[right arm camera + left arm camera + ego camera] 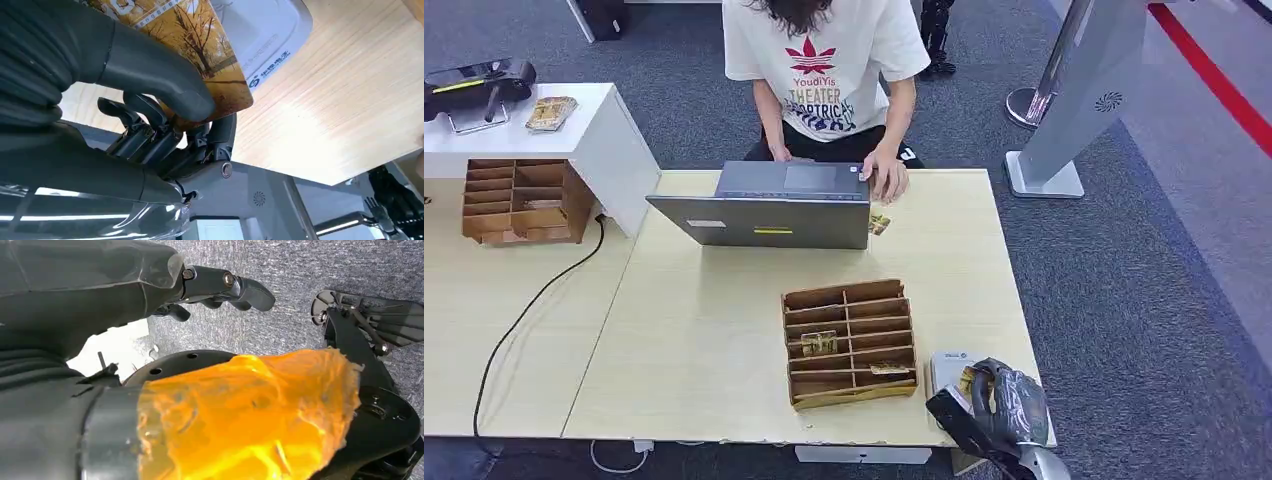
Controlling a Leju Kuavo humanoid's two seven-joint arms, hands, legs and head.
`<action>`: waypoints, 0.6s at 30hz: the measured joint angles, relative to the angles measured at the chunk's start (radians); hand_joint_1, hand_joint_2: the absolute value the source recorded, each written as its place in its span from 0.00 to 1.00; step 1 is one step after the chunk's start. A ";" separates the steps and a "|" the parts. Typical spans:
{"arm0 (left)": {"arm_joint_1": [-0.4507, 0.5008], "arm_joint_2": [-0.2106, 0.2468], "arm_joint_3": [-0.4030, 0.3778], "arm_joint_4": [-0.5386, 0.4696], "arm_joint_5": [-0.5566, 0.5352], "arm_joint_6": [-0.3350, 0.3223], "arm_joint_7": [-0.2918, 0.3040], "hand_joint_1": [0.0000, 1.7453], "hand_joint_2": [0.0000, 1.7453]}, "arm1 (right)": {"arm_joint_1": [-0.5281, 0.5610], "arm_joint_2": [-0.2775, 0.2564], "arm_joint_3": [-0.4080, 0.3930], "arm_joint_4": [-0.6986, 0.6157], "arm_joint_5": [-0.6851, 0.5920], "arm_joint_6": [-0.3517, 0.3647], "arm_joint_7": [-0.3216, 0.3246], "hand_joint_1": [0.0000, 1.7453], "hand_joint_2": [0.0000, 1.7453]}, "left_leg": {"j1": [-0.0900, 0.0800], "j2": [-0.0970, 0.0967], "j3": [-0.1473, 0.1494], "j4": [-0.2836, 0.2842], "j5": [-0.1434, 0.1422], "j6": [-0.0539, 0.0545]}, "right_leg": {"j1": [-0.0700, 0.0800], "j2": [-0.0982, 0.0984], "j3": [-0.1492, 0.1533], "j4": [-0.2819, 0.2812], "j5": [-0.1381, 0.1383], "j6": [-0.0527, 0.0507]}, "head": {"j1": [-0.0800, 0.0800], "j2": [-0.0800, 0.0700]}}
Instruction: Pass the card to the sensor for recognition and then transmit it.
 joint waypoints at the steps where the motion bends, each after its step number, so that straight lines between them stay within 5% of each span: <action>1: 0.000 0.000 0.000 0.000 0.000 0.000 0.000 0.00 0.00 | 0.000 0.000 0.000 0.000 0.000 0.000 0.000 1.00 1.00 | 0.000 0.000 0.000 0.000 0.000 0.000 | 0.000 0.000 0.000 0.000 0.000 0.000 | 0.000 0.000; 18: 0.000 0.000 0.000 0.000 -0.002 0.001 0.000 0.00 0.00 | 0.004 -0.003 0.003 0.000 -0.003 -0.009 -0.003 1.00 1.00 | 0.000 0.000 0.000 0.000 0.000 0.000 | 0.000 0.000 0.000 0.000 0.000 0.000 | 0.000 0.000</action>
